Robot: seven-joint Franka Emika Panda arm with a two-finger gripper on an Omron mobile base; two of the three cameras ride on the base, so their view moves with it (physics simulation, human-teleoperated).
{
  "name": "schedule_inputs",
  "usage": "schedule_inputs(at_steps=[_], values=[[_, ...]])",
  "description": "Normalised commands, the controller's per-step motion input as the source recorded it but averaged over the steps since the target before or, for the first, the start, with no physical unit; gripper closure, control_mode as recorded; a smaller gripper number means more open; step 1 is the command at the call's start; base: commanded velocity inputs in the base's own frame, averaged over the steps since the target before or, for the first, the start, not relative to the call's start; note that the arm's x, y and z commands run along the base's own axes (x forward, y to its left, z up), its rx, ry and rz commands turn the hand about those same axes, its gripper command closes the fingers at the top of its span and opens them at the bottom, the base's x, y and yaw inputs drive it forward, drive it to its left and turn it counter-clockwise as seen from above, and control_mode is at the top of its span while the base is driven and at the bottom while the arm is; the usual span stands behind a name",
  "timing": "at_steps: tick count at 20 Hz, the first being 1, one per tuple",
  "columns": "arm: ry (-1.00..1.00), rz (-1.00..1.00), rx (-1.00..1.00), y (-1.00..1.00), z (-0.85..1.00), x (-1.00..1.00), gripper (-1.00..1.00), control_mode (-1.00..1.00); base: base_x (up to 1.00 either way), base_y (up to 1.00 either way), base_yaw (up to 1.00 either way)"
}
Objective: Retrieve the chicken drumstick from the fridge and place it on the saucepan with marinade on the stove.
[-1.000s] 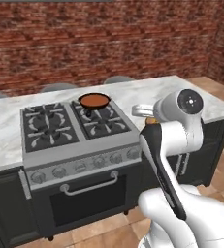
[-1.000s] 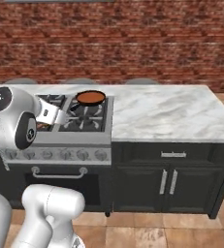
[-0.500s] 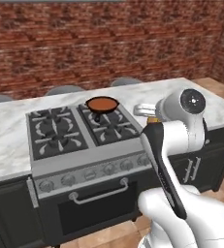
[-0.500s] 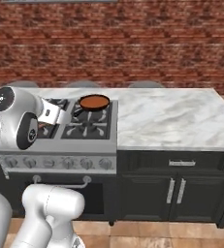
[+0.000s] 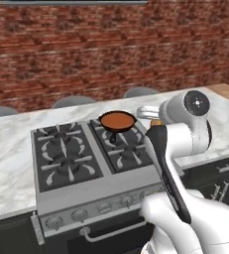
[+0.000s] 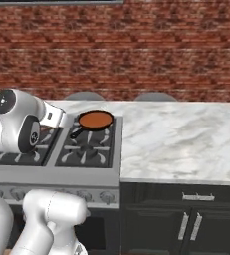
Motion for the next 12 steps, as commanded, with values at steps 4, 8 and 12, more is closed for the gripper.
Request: schedule_inputs(at_steps=[4, 8, 12], values=[[0.00, 0.00, 0.00, 0.00, 0.00, 0.00, 1.00, 1.00, 0.28, -0.11, 0.16], [0.00, 0.00, 0.00, 0.00, 0.00, 0.00, 1.00, 1.00, 0.06, -0.28, 0.19], [0.00, 0.00, 0.00, 0.00, 0.00, 0.00, 1.00, 1.00, 0.00, -0.37, 0.12]])
